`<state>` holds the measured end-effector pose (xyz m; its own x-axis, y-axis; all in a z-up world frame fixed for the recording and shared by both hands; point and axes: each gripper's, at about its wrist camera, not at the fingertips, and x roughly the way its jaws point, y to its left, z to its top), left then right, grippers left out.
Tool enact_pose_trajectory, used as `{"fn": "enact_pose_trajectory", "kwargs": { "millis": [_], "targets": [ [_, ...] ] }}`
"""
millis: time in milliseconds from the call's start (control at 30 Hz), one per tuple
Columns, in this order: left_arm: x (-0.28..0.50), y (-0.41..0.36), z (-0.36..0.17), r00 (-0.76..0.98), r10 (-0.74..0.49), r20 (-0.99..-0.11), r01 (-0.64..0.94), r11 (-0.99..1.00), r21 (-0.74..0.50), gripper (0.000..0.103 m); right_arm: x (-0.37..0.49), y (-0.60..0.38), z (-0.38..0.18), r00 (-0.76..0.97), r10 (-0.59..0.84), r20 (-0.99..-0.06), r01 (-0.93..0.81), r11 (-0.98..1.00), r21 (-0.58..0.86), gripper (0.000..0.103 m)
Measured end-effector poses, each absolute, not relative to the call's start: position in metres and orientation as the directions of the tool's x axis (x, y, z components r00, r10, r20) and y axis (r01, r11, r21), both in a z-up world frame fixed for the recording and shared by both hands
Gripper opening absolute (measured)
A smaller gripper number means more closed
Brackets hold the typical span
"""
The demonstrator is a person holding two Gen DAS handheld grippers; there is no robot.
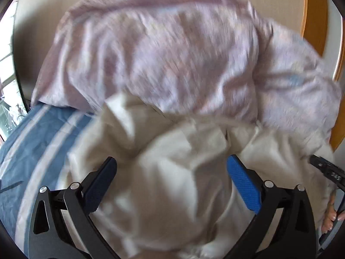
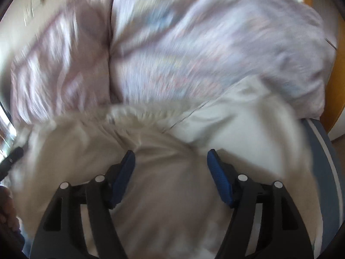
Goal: Fold large clothes
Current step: 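Open both tools and move them to the side of the folded jacket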
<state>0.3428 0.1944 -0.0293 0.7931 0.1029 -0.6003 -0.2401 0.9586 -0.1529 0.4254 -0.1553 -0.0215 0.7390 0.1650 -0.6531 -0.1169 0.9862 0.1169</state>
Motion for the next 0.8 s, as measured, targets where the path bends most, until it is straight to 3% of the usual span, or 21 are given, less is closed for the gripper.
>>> {"fn": "enact_pose_trajectory", "kwargs": {
  "millis": [67, 200, 333, 600, 800],
  "targets": [
    [0.338, 0.203, -0.022, 0.808, 0.143, -0.572, -0.261, 0.956, -0.131, 0.102, 0.423, -0.174, -0.016, 0.753, 0.131, -0.645, -0.066, 0.99, 0.124, 0.069],
    [0.349, 0.212, -0.034, 0.762, 0.229, -0.606, -0.324, 0.945, -0.051, 0.102, 0.428, -0.2, -0.028, 0.709, 0.069, -0.702, 0.022, 0.992, 0.12, 0.064],
    [0.357, 0.231, -0.051, 0.73, 0.264, -0.631, -0.396, 0.915, -0.075, 0.102, 0.444, -0.215, -0.062, 0.639, 0.038, -0.768, 0.069, 0.992, 0.106, 0.062],
    [0.371, 0.259, -0.08, 0.679, 0.25, -0.69, -0.473, 0.868, -0.151, 0.102, 0.458, -0.214, -0.085, 0.639, 0.003, -0.77, 0.084, 0.994, 0.074, 0.068],
    [0.349, 0.253, -0.064, 0.701, 0.283, -0.655, -0.465, 0.877, -0.119, 0.102, 0.426, -0.225, -0.062, 0.691, 0.073, -0.719, 0.065, 0.984, 0.163, 0.063]
  ]
}}
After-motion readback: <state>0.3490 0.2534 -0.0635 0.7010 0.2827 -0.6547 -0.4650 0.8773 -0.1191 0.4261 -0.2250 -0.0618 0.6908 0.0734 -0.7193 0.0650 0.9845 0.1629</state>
